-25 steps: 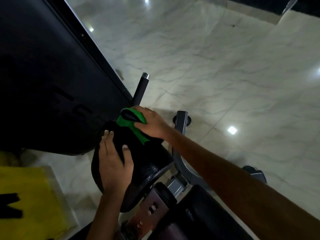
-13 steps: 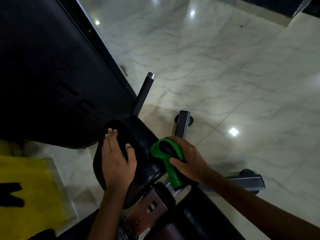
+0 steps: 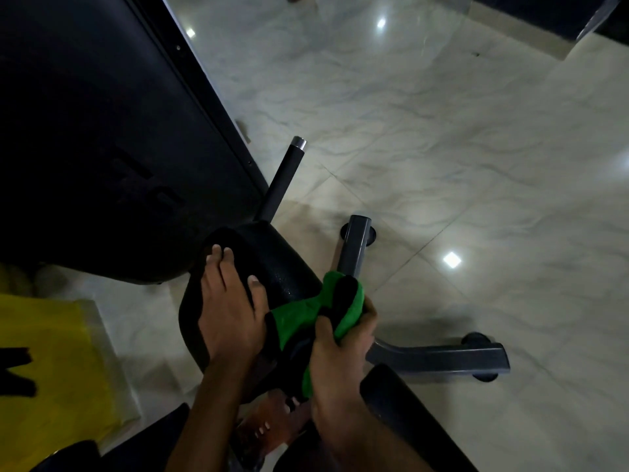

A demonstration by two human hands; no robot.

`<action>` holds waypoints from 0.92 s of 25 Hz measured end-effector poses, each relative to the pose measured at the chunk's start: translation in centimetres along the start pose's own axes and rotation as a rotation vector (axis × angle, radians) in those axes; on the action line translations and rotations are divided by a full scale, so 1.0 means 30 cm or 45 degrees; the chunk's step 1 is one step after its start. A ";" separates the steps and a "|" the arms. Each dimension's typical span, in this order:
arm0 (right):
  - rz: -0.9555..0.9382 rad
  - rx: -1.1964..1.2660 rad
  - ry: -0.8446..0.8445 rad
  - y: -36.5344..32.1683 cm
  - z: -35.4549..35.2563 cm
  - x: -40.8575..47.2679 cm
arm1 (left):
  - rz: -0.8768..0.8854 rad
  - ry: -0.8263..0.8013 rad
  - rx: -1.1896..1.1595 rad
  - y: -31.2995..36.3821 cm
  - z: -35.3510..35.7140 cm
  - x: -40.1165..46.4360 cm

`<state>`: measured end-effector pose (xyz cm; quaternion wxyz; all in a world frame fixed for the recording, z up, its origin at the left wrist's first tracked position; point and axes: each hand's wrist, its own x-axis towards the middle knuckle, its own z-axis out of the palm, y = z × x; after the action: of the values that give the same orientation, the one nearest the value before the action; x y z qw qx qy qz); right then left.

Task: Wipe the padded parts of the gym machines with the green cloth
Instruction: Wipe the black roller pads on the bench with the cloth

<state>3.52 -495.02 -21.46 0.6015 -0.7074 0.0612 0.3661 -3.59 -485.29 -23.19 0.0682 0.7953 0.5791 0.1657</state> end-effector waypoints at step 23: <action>-0.159 -0.802 -0.904 -0.256 0.368 0.517 | 0.012 -0.032 -0.020 -0.009 0.009 0.006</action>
<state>13.90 -477.59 -24.53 0.3625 -0.6889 -0.3045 0.5489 -3.69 -485.02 -23.48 0.0809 0.7995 0.5730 0.1608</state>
